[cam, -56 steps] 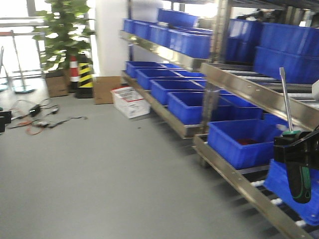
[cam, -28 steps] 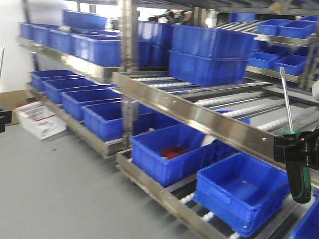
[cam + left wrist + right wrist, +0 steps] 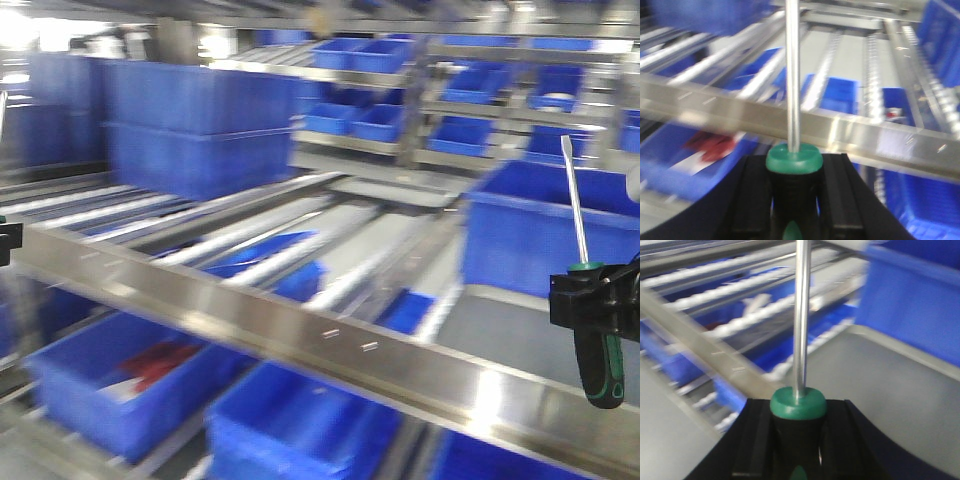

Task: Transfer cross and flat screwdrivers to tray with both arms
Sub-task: 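Carry both screwdrivers while driving to the roller shelf with the grey tray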

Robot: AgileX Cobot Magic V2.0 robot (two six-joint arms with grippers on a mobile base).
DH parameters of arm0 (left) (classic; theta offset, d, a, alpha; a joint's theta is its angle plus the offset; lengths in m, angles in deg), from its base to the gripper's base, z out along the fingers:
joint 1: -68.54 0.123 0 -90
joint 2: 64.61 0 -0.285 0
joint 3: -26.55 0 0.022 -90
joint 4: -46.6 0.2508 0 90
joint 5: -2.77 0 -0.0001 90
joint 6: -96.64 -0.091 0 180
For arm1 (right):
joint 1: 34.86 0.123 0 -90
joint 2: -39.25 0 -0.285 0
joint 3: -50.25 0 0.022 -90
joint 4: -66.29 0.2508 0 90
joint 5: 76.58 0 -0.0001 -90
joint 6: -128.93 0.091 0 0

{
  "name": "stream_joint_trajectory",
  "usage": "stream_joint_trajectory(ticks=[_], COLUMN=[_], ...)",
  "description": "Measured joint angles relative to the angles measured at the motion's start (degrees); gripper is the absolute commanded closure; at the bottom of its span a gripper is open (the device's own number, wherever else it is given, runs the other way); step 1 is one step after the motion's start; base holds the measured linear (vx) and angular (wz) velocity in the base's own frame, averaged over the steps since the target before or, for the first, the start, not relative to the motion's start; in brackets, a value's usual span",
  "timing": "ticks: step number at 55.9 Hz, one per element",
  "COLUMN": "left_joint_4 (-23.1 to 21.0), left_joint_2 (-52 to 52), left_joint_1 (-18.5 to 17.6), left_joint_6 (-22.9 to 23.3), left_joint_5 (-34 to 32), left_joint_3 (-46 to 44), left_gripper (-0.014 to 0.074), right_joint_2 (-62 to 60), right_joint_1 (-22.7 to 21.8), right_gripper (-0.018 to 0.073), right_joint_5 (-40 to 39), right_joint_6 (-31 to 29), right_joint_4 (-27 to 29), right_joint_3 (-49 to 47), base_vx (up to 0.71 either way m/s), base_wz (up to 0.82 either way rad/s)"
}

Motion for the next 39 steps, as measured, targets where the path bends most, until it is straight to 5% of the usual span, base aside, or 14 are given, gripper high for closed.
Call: stream_joint_trajectory(ticks=[22,39], left_joint_4=[0.0,-0.06], left_joint_2=[0.0,0.0], left_joint_1=[0.0,0.0], left_joint_6=[0.0,0.0], left_joint_5=[0.0,0.0], left_joint_3=[0.0,0.0], left_gripper=[0.0596,0.0596], right_joint_2=[0.0,0.0], right_joint_1=[0.0,0.0], right_gripper=[0.0567,0.0567], right_joint_5=[0.0,0.0], right_joint_6=[0.0,0.0], right_joint_4=[0.0,0.0], right_joint_3=[0.0,0.0], base_vx=[0.29,0.23], base_wz=[-0.73,-0.36])
